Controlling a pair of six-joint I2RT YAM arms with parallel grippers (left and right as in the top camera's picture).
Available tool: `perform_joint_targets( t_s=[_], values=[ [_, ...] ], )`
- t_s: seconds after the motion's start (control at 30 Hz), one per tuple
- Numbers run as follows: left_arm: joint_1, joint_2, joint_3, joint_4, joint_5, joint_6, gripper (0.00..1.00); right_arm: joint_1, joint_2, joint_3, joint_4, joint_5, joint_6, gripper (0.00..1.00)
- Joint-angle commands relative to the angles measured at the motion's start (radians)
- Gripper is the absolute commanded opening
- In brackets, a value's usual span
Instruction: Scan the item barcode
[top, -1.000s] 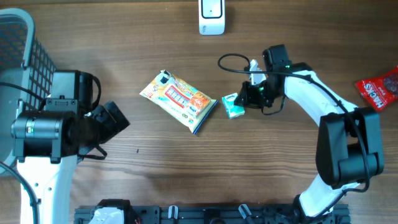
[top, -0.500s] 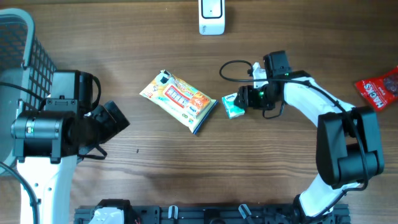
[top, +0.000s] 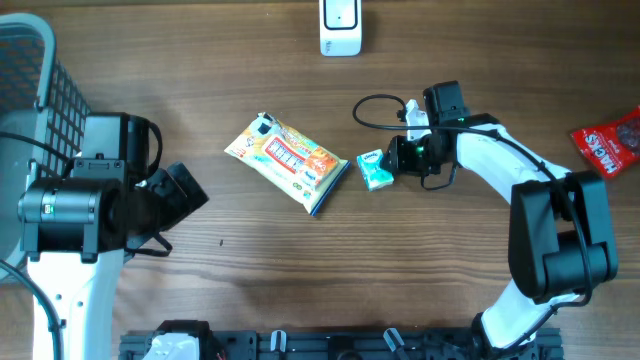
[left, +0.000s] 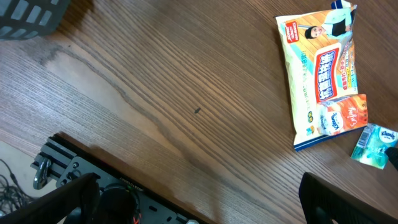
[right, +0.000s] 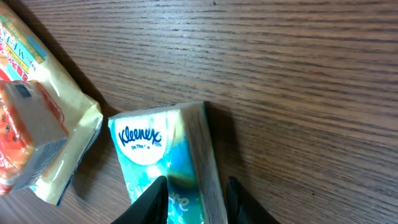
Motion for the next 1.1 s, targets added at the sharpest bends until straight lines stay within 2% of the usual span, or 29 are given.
perform_joint_targets(
  t_s=[0.0, 0.2, 0.3, 0.33, 0.37, 0.47, 0.63, 0.77, 0.9, 0.93, 1.07],
  values=[
    [0.005, 0.003, -0.002, 0.0, 0.004, -0.013, 1.0, 0.003, 0.029, -0.008, 0.0, -0.036, -0.002, 0.3],
    [0.005, 0.003, -0.002, 0.0, 0.004, -0.013, 1.0, 0.003, 0.054, -0.008, -0.005, -0.036, -0.002, 0.29],
    [0.005, 0.003, -0.002, 0.0, 0.004, -0.013, 1.0, 0.003, 0.054, -0.008, -0.005, -0.038, -0.002, 0.19],
    [0.005, 0.003, -0.002, 0.0, 0.004, -0.013, 1.0, 0.002, 0.054, -0.008, -0.003, -0.045, -0.001, 0.09],
    [0.005, 0.003, -0.002, 0.0, 0.004, -0.013, 1.0, 0.002, 0.054, -0.008, -0.001, -0.047, 0.0, 0.04],
    [0.005, 0.003, -0.002, 0.0, 0.004, -0.013, 1.0, -0.007, 0.043, 0.011, -0.011, -0.072, 0.027, 0.04],
    [0.005, 0.003, -0.002, 0.0, 0.004, -0.013, 1.0, -0.067, 0.01, 0.086, -0.02, -0.362, -0.011, 0.04],
    [0.005, 0.003, -0.002, 0.0, 0.004, -0.013, 1.0, -0.134, 0.01, 0.095, 0.04, -0.65, -0.018, 0.04],
    [0.005, 0.003, -0.002, 0.0, 0.004, -0.013, 1.0, -0.191, 0.01, 0.095, 0.146, -1.062, -0.017, 0.04],
    [0.005, 0.003, -0.002, 0.0, 0.004, -0.013, 1.0, -0.195, 0.01, 0.095, 0.203, -1.155, 0.034, 0.04],
    [0.005, 0.003, -0.002, 0.0, 0.004, -0.013, 1.0, -0.194, 0.011, 0.094, 0.424, -1.163, 0.324, 0.04]
  ],
)
